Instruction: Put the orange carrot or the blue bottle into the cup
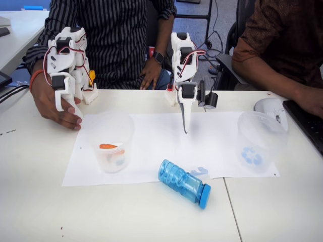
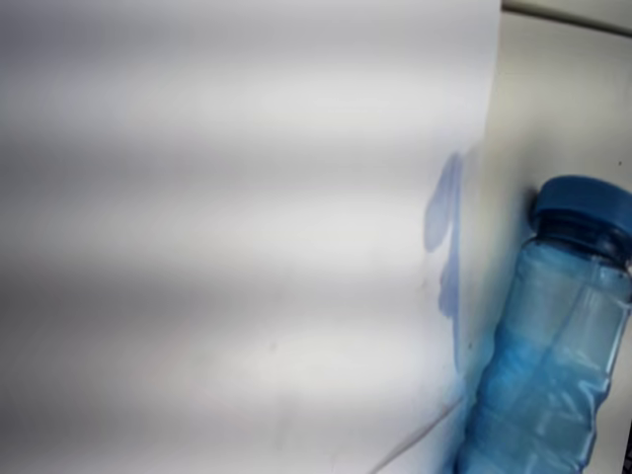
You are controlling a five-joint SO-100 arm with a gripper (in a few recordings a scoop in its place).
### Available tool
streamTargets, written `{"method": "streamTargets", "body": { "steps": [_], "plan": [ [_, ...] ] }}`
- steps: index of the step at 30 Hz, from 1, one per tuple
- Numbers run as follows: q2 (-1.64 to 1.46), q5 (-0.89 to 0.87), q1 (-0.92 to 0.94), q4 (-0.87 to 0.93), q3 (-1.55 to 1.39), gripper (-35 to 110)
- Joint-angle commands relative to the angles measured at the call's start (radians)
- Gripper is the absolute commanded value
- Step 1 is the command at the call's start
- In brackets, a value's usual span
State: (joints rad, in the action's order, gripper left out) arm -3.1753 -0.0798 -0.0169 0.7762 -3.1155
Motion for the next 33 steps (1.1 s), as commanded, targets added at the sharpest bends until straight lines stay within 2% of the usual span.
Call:
{"method": "streamTargets", "body": {
  "steps": [1,22,28,33],
  "plan": [
    [-0.023,-0.014,-0.023,0.002,-0.008,9],
    [-0.005,-0.015,-0.006,0.006,0.023,10],
    [0.087,-0.023,-0.006,0.161,0.233,10],
    [0.224,-0.101,-0.006,0.296,0.483,10]
  ]
}}
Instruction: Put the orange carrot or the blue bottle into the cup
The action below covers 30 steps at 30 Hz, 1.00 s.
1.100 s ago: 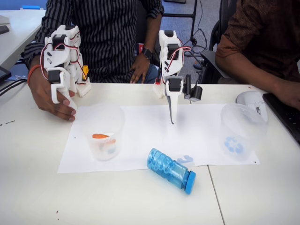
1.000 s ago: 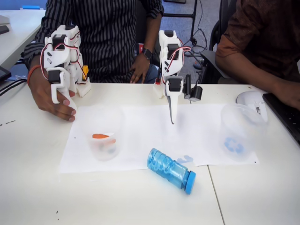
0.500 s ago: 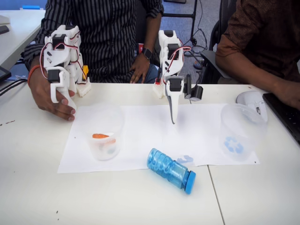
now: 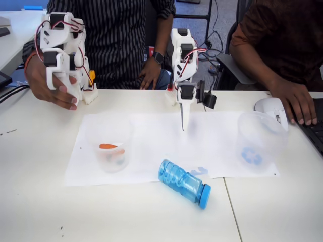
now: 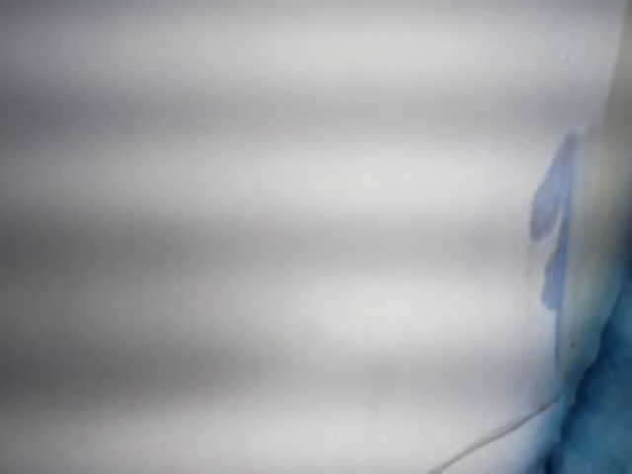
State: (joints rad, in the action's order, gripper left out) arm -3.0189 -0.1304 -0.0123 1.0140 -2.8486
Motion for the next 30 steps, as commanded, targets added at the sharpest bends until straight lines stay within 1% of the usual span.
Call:
{"method": "streamTargets", "body": {
  "steps": [1,10,12,16,21,24,30],
  "plan": [
    [0.098,-0.067,-0.011,0.078,0.265,10],
    [0.469,-0.172,-0.011,0.218,0.664,11],
    [0.534,-0.212,-0.009,0.250,0.750,16],
    [0.641,-0.327,-0.011,0.339,0.928,29],
    [0.738,-0.374,-0.026,0.422,1.111,40],
    [0.804,-0.387,-0.026,0.456,1.200,40],
    [0.894,-0.391,-0.017,0.468,1.328,34]
  ]
}}
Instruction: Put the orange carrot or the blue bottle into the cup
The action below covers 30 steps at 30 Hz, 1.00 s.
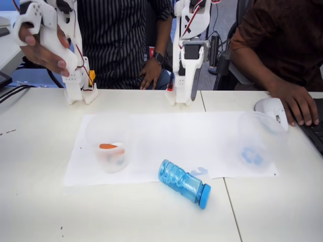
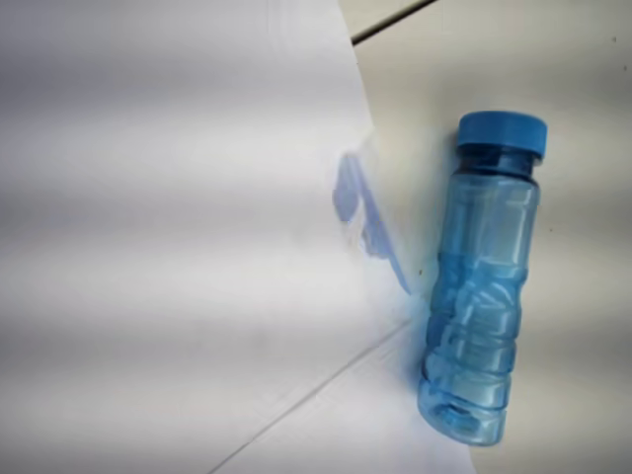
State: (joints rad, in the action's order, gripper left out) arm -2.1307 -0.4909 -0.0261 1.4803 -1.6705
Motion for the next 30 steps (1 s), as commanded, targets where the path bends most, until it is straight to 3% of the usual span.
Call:
{"method": "streamTargets", "body": {
  "steps": [1,30],
  "plan": [
    [0.018,-0.031,-0.002,0.000,0.164,33],
    [0.152,-0.015,0.043,0.057,0.175,45]
  ]
}}
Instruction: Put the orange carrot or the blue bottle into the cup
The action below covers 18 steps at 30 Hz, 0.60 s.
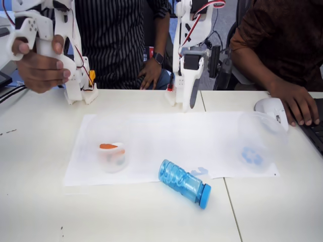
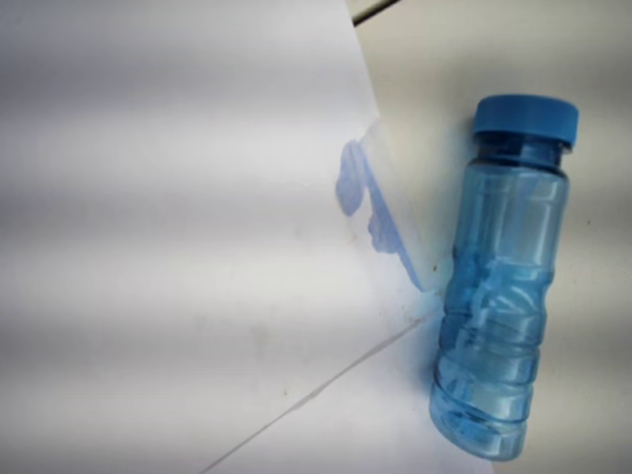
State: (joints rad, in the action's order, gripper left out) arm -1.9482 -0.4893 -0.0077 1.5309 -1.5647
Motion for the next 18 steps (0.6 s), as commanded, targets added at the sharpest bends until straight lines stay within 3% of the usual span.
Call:
{"method": "streamTargets", "body": {
  "steps": [1,12,18],
  "plan": [
    [-0.023,-0.026,0.026,0.006,0.069,45],
    [0.114,-0.133,0.106,0.005,0.091,45],
    [0.173,-0.152,0.109,0.014,0.256,45]
  ]
}}
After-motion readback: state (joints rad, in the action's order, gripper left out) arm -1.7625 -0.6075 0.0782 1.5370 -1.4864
